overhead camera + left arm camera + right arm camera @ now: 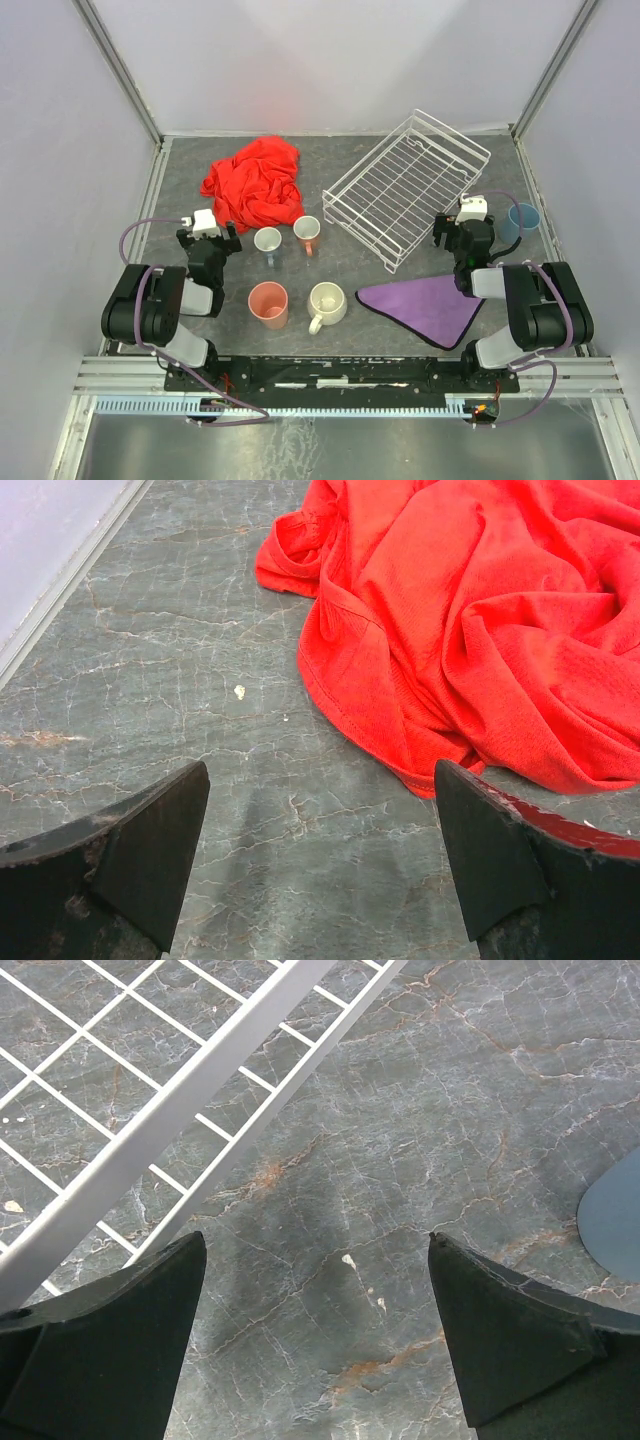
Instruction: Load the cups into the dish rack
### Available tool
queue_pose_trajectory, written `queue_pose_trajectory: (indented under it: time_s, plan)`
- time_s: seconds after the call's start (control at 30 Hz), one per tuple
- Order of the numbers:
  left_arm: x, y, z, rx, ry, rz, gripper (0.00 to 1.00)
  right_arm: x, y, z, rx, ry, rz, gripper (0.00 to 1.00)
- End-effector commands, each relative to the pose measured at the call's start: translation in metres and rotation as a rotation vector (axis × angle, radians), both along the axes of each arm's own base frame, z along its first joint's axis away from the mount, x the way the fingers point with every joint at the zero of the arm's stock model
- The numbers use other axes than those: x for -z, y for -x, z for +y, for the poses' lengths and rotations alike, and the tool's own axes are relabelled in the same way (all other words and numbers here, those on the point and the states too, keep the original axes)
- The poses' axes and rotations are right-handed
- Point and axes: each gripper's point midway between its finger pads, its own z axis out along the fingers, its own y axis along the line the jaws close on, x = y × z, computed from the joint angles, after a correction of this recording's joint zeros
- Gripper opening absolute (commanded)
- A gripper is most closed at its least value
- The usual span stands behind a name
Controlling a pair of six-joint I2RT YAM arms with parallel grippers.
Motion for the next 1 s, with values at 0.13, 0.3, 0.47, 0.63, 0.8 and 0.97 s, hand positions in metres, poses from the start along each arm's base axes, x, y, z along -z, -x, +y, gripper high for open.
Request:
queue_pose_trajectory:
  time_s: [0.13, 0.3, 0.47, 0.63, 0.8, 0.97]
  plan:
    - [-0.019, -0.006, 0.0, -0.001, 0.01, -0.067, 0.99, -0.02, -0.01, 0.0, -0.003, 0.007, -0.079, 1.0]
    - [-0.018, -0.006, 0.0, -0.001, 0.01, -0.065, 0.99, -0.02, -0.01, 0.0, -0.003, 0.008, -0.079, 1.0]
    - [-0.019, -0.006, 0.0, -0.002, 0.01, -0.066, 0.99, -0.021, -0.01, 0.001, -0.007, 0.01, -0.079, 1.0]
    - [-0.037, -0.005, 0.004, -0.025, 0.003, -0.06, 0.99, -0.043, -0.002, -0.014, 0.094, 0.018, -0.075, 1.0]
    - [-0.073, 0.007, 0.012, -0.063, -0.018, 0.006, 0.99, -0.076, 0.022, -0.014, 0.102, 0.006, -0.028, 1.0]
    - [-0.093, 0.032, -0.001, 0.02, -0.002, 0.115, 0.98, -0.115, 0.042, -0.003, 0.077, -0.053, -0.013, 0.96]
